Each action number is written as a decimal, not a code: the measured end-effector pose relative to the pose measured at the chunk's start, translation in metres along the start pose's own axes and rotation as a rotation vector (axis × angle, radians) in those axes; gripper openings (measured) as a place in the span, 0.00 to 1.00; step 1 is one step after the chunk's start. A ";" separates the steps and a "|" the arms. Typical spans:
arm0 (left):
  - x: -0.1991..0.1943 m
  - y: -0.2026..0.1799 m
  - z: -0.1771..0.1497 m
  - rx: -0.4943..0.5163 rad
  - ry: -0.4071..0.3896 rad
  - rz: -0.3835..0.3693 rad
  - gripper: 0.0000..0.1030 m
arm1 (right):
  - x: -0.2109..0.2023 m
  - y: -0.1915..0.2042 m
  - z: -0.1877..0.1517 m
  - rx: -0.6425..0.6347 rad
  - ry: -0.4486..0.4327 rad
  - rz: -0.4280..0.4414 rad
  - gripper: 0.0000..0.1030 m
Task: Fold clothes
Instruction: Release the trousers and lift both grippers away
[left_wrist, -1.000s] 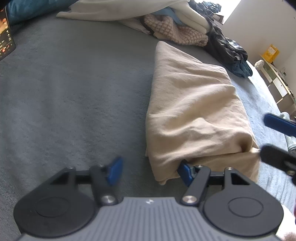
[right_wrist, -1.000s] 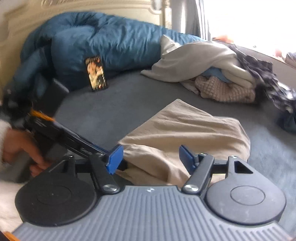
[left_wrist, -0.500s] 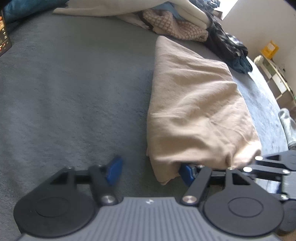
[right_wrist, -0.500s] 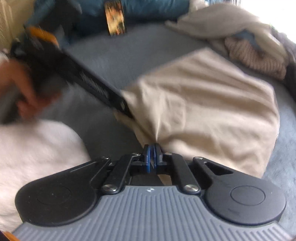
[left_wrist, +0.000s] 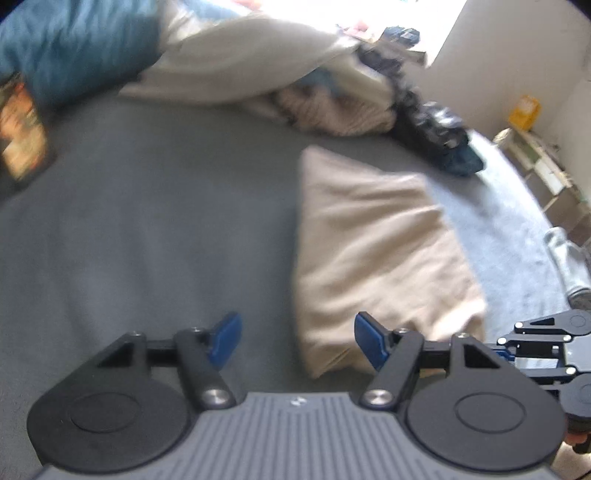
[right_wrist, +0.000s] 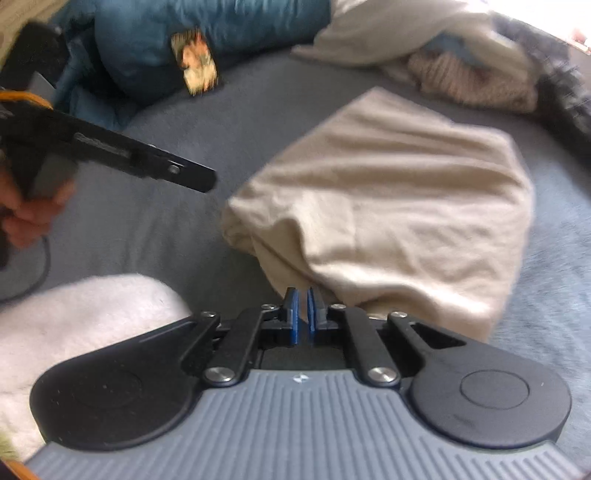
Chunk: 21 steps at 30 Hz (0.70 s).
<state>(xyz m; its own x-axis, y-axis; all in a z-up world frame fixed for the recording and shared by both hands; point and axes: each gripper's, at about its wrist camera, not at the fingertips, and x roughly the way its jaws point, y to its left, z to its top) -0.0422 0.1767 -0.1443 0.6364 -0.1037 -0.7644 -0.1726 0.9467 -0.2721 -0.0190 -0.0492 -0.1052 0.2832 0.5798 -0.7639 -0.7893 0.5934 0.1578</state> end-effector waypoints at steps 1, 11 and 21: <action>0.004 -0.008 0.003 0.019 -0.007 -0.018 0.67 | -0.007 -0.003 0.002 0.023 -0.027 -0.014 0.04; 0.079 -0.024 -0.019 0.109 0.180 0.051 0.72 | 0.045 -0.048 -0.004 0.285 0.105 -0.143 0.06; 0.038 -0.021 -0.009 0.189 0.157 0.061 0.75 | 0.011 -0.069 0.002 0.401 0.033 -0.084 0.13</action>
<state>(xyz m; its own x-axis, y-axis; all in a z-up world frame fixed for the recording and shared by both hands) -0.0209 0.1499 -0.1727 0.5016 -0.0772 -0.8617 -0.0537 0.9913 -0.1201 0.0397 -0.0830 -0.1235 0.3152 0.5055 -0.8032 -0.4876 0.8124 0.3199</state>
